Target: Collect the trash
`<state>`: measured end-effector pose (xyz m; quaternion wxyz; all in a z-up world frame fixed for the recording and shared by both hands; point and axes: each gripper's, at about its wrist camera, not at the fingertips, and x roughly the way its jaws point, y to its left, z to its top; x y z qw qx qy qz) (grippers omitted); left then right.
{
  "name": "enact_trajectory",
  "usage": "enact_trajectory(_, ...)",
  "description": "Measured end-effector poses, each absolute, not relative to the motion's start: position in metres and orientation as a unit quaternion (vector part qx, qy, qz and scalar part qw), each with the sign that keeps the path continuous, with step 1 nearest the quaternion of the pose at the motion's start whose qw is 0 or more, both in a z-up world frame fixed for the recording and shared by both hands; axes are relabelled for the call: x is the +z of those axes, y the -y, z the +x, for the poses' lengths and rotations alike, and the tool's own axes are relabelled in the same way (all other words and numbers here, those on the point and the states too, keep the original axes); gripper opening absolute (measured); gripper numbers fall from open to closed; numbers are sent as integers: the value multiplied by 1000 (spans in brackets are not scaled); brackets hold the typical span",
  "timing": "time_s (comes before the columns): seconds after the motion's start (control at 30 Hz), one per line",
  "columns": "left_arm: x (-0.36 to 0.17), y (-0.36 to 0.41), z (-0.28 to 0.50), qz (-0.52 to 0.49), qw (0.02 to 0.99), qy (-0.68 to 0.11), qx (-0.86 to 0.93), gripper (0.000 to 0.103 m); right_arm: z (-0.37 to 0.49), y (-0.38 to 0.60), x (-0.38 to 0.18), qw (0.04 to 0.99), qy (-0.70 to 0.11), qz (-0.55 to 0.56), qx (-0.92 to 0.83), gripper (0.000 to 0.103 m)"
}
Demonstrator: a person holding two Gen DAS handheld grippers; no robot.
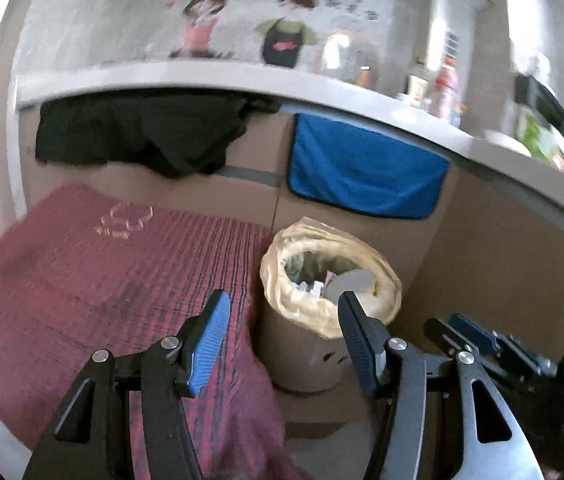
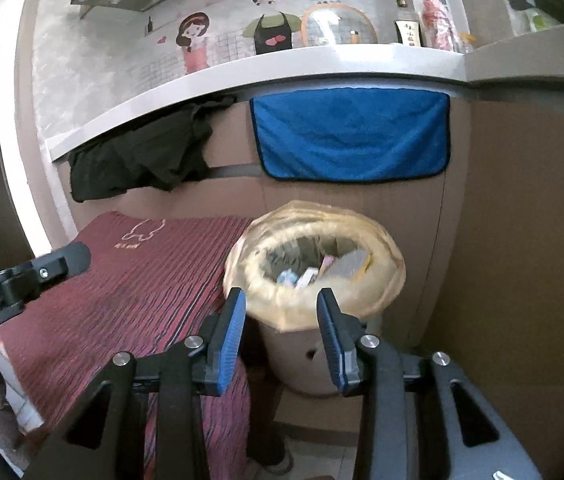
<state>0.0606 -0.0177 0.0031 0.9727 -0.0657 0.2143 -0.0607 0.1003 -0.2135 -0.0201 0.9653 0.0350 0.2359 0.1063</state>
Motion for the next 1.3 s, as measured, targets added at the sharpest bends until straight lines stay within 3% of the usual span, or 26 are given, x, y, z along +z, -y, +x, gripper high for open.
enact_trajectory(0.23, -3, 23, 11, 34, 978, -204, -27, 57, 37, 202, -25, 971, -218, 38, 95, 35)
enact_trajectory(1.3, 5, 14, -6, 25, 981, -193, 5, 57, 0, 191, -14, 981, -172, 32, 82, 36)
